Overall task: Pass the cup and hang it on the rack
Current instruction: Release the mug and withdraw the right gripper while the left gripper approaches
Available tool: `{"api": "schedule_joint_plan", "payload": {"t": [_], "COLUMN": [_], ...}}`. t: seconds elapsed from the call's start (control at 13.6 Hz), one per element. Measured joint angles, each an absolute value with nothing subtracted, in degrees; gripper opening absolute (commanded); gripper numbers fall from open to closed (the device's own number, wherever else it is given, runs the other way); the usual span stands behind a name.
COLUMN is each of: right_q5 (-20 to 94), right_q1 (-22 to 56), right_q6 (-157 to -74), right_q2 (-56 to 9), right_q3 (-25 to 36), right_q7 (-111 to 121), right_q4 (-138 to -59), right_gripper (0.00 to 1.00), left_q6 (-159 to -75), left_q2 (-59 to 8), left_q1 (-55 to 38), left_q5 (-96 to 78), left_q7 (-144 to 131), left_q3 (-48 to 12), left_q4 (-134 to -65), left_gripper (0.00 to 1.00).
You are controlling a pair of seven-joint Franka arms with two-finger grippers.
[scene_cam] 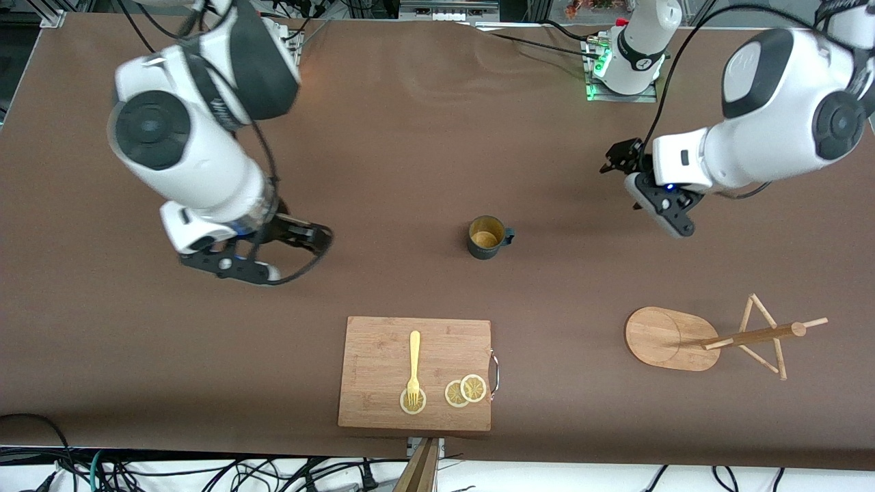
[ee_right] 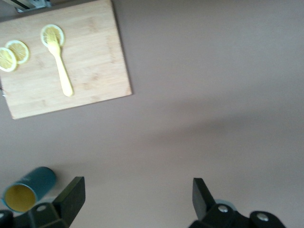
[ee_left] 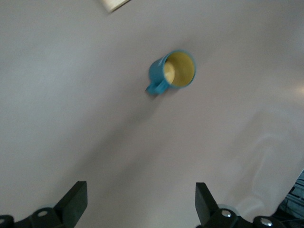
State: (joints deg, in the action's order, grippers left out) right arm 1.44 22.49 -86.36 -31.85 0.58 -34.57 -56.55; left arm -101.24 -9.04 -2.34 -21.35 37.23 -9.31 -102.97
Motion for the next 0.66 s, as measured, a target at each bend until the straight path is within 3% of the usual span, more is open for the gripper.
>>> {"api": "schedule_joint_plan", "payload": {"t": [0.3, 0.66], "right_q5": [1.4, 4.4], "right_q1": [21.4, 19.5], "right_q6": [-81.1, -79.0], "right_q2": [-28.9, -22.0], "right_q3": [3.2, 12.6], "right_q7": [-27.4, -12.2], "right_q4": [-56.7, -63.2], "right_gripper": [1.00, 1.00], "left_q6": [-113.9, -117.9], "left_q2": [-11.4, -16.4], "left_q1": [-3.1, -2.1], "left_q5": [-28.7, -44.4], "left_q7": [51.9, 78.8], "left_q3": [-11.3, -11.2], "left_q4": [-110.3, -114.8], "left_gripper": [1.00, 1.00]}}
